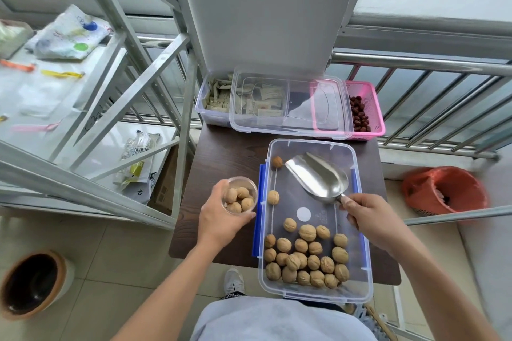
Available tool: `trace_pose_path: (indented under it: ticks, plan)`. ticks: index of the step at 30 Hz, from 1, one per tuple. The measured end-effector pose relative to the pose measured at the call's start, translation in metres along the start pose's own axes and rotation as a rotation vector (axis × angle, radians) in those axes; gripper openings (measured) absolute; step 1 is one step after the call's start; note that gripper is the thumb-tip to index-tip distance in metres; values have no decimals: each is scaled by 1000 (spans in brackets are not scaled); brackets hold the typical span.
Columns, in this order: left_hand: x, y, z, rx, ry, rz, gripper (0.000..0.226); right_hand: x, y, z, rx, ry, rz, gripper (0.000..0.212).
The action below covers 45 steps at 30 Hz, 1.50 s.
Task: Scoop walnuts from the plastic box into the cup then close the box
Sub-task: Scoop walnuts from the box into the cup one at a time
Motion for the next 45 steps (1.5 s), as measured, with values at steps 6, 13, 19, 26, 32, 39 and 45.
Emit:
trace_pose_path:
  ticks: [6,13,19,26,32,39,45]
  plan:
    - [4,0,5,101,66,-37,88,25,2,5,-322,33,342,33]
    - [4,7,15,28,-105,21,90,48,-18,42,-173,-337,539,34]
    - [-3,1,12,-4,-121,15,92,51,-53,68,-32,-514,549,25]
    - [-3,2,12,-36,-115,11,90,38,-85,63,-48,-478,517,17]
    - [-9,7,6,-92,-106,4,87,43,-102,71,-73,-446,508,19]
    - [-9,8,5,-106,-92,21,88,66,-100,81,-90,-424,375,25]
    - [-8,6,7,-91,-96,16,92,61,-93,76,-113,-416,234,25]
Point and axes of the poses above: each hand's wrist, its own y-axis away from the middle knuckle, its own z-axis out of the palm, x = y × z, the point moved 1 cm from there along -y, towards the middle knuckle, and after that the axes turned 4 degrees about -x, right-handed, at the moved point
